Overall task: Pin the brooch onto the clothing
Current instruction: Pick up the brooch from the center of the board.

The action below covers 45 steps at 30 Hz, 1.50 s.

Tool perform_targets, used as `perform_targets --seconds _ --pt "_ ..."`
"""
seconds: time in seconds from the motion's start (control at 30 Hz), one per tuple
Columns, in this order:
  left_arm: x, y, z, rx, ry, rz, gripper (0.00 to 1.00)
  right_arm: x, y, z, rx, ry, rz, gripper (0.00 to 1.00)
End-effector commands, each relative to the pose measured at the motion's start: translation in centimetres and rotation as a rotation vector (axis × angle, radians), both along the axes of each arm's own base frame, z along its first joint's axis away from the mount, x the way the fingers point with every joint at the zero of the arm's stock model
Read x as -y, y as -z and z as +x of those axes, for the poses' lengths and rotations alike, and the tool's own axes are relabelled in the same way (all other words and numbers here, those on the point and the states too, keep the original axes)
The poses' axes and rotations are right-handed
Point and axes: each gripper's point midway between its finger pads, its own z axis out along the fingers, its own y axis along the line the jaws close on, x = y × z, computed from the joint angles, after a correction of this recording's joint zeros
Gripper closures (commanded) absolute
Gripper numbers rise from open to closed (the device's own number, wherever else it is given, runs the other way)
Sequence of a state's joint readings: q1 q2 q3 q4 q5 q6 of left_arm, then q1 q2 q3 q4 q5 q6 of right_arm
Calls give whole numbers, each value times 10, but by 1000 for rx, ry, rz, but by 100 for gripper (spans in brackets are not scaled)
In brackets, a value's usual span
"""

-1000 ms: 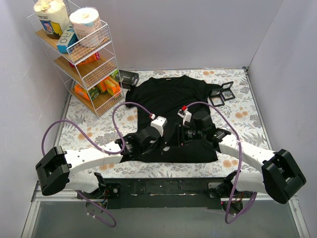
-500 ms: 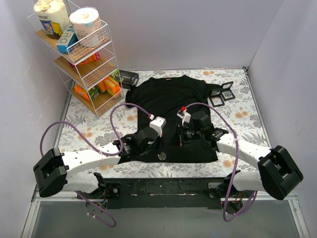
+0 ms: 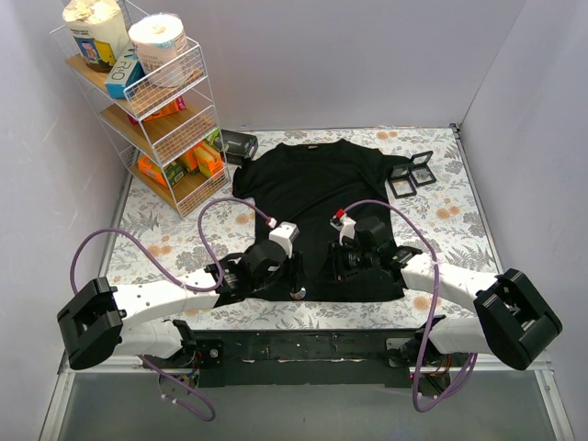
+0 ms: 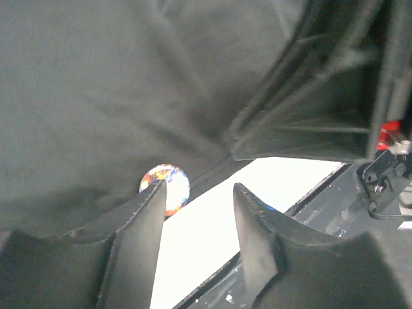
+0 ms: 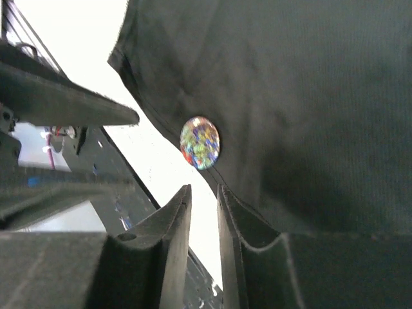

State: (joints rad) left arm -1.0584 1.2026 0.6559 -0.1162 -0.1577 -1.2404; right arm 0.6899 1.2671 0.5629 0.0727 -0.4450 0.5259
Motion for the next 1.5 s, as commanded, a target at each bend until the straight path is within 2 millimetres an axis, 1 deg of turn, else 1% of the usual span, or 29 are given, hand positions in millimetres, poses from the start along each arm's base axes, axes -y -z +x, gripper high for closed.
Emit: perform_targets --seconds 0.0,0.07,0.1,0.17,0.27,0.33,0.43,0.5,0.53,0.67,0.73,0.77,0.83,1.0,1.2,1.27,1.47 --pt "-17 37 -17 -211 -57 -8 53 -4 13 -16 -36 -35 44 67" --pt "-17 44 -20 -257 -71 -36 49 -9 18 -22 -51 -54 58 63" --pt "-21 49 -20 -273 -87 -39 48 -10 20 -24 -60 -55 58 62" --pt "-20 51 -19 -292 -112 -64 48 -14 24 -27 -68 -67 60 60" --pt "-23 57 -18 -316 -144 -67 48 -20 26 -32 -89 -87 83 59" --pt "-27 61 -15 -322 -166 -75 49 -23 27 -32 -92 -93 82 59" --pt "-24 58 -15 -331 -154 -107 53 -25 28 -32 -90 -95 83 59" --pt "-24 57 -13 -328 -156 -112 54 -26 28 -30 -87 -94 84 59" --pt "-20 53 -11 -316 -151 -134 57 -27 30 -29 -89 -92 82 60" --pt "-18 60 -13 -341 -141 -135 61 -30 32 -29 -100 -97 90 62" --pt "-16 63 -14 -354 -142 -136 63 -31 33 -29 -107 -98 95 65" --pt "-17 65 -14 -360 -146 -133 66 -32 33 -28 -108 -96 97 65" --pt "-21 70 -15 -372 -161 -108 68 -34 34 -27 -109 -96 96 66" --pt "-27 73 -15 -368 -176 -85 69 -36 41 -28 -127 -99 94 66" --pt "-28 77 -17 -378 -174 -73 70 -40 44 -26 -135 -98 98 67" --pt "-33 85 -21 -394 -181 -40 70 -41 45 -26 -136 -95 99 67" --pt "-38 94 -23 -405 -187 -3 72 -43 48 -24 -148 -88 104 67"
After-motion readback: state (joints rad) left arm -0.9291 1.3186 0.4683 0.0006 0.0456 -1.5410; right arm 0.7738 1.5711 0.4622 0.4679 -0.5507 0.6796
